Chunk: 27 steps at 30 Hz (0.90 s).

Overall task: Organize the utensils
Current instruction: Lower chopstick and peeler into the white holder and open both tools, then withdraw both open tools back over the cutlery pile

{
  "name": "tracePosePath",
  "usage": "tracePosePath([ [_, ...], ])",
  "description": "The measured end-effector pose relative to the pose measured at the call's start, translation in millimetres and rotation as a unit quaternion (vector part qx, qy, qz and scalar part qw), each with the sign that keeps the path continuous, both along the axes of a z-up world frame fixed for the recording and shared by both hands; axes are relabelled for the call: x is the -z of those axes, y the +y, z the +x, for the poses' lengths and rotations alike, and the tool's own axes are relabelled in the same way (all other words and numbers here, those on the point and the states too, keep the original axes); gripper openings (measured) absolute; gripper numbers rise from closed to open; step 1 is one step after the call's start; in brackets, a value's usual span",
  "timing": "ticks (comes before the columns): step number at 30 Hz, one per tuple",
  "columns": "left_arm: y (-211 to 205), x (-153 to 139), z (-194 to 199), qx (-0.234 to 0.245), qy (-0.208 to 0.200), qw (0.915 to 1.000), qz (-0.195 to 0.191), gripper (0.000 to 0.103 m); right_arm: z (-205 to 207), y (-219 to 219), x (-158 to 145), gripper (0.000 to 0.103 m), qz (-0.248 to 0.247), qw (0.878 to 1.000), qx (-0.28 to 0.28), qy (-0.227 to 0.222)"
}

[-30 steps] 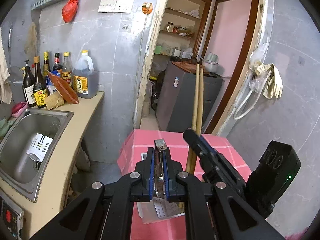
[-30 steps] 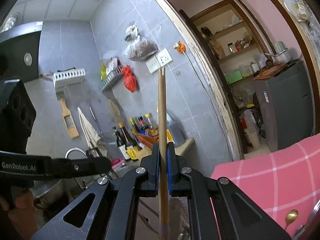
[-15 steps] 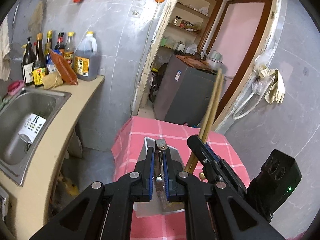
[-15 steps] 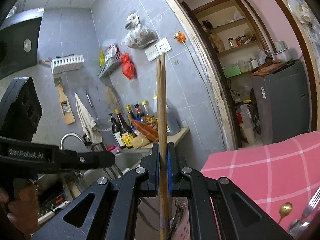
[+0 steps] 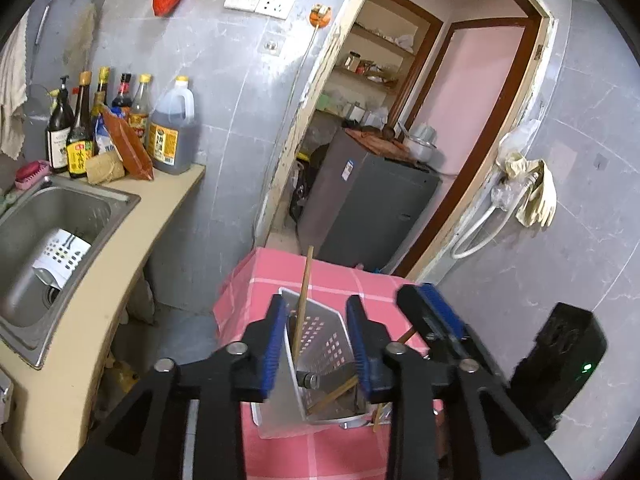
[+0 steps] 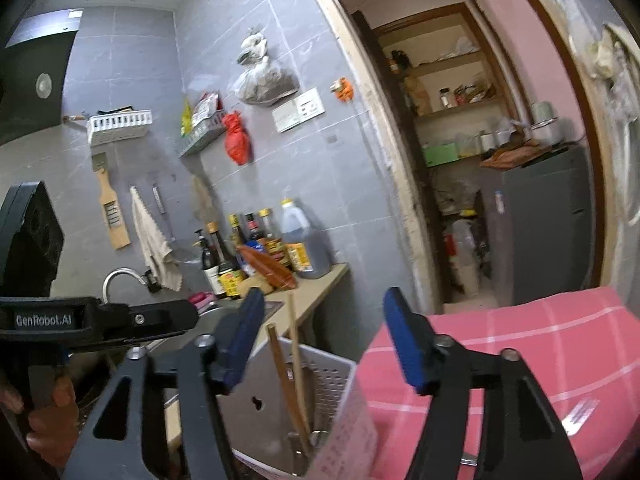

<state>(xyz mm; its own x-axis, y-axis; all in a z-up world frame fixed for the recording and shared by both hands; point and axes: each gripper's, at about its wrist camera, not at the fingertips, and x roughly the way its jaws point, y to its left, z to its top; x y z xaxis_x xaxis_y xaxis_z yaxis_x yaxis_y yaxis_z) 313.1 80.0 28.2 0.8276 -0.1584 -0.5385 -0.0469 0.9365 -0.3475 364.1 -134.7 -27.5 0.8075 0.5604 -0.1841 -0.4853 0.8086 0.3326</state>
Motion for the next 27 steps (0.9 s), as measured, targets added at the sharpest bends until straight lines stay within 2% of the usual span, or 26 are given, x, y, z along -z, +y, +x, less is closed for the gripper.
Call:
tracePosePath([
  [2,-4,-3,-3,-0.004,-0.007,0.9999,0.011,0.048,-6,-11,-8,0.074,-0.01,1.0,0.021,-0.001],
  [6,-19,-8,-10,-0.013,-0.02,0.9987,0.045,0.071,-17,-33,-21,0.09,-0.026,0.998,0.061,-0.001],
  [9,-31,-10,-14,-0.019,-0.028,0.9977,0.059,0.079,-26,-51,-28,0.101,-0.039,0.995,0.095,0.004],
  [14,-58,-10,-25,-0.034,-0.053,0.9945,0.084,0.09,-44,-80,-33,0.102,-0.078,0.985,0.155,-0.005],
  [19,-89,-6,-35,-0.045,-0.075,0.9902,0.109,0.096,-60,-109,-35,0.102,-0.135,0.971,0.196,-0.016],
  [23,-122,1,-42,-0.048,-0.087,0.9849,0.142,0.1,-69,-131,-27,0.102,-0.175,0.962,0.21,-0.003],
  [27,-153,16,-45,-0.041,-0.076,0.9796,0.181,0.101,-75,-163,-11,0.102,-0.17,0.961,0.217,0.031],
])
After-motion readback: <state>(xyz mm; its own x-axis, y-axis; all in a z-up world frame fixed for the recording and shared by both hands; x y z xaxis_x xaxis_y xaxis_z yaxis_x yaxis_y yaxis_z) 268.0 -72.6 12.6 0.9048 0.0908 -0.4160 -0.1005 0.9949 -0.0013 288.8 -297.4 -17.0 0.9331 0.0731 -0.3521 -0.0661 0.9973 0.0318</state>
